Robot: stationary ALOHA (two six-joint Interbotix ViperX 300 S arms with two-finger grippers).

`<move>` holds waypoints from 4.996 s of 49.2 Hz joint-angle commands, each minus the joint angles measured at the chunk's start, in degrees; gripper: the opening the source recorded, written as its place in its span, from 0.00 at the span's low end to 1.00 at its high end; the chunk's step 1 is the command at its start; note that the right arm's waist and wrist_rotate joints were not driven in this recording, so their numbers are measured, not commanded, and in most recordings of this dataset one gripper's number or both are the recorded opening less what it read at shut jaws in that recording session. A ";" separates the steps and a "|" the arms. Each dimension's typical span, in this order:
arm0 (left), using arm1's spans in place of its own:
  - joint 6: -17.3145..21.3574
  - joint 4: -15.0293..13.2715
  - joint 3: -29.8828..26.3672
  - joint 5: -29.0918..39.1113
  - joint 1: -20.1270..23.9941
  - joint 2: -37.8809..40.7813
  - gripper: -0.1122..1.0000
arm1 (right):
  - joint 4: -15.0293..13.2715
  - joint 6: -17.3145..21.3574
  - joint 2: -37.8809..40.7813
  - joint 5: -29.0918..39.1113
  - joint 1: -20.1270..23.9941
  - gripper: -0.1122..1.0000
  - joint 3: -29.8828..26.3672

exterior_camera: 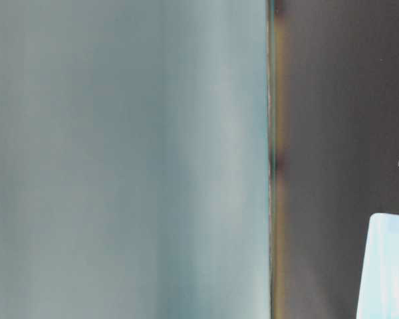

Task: Hold the dustpan with the left arm, while a human hand uses a hand brush to gather screws into the dustpan.
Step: 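Move the left gripper toward the light-blue dustpan handle, then close the left gripper on the dustpan handle and hold it, then hold the dustpan steady with the left gripper while the brush approaches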

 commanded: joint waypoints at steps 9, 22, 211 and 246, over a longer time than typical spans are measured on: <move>-3.96 2.37 -2.90 22.15 -4.57 2.72 0.10 | 0.09 -0.09 -5.71 11.87 0.00 0.11 -0.44; -7.65 2.37 -0.62 31.20 -4.31 6.59 0.10 | -0.35 -0.09 -16.79 33.75 0.00 0.11 1.32; -13.18 2.37 -2.72 20.83 -2.02 32.17 0.38 | -0.44 0.00 -31.99 42.71 0.00 0.11 9.23; -13.01 2.46 -5.89 26.81 -3.16 34.45 0.38 | -0.44 0.00 -31.90 42.71 0.00 0.11 9.23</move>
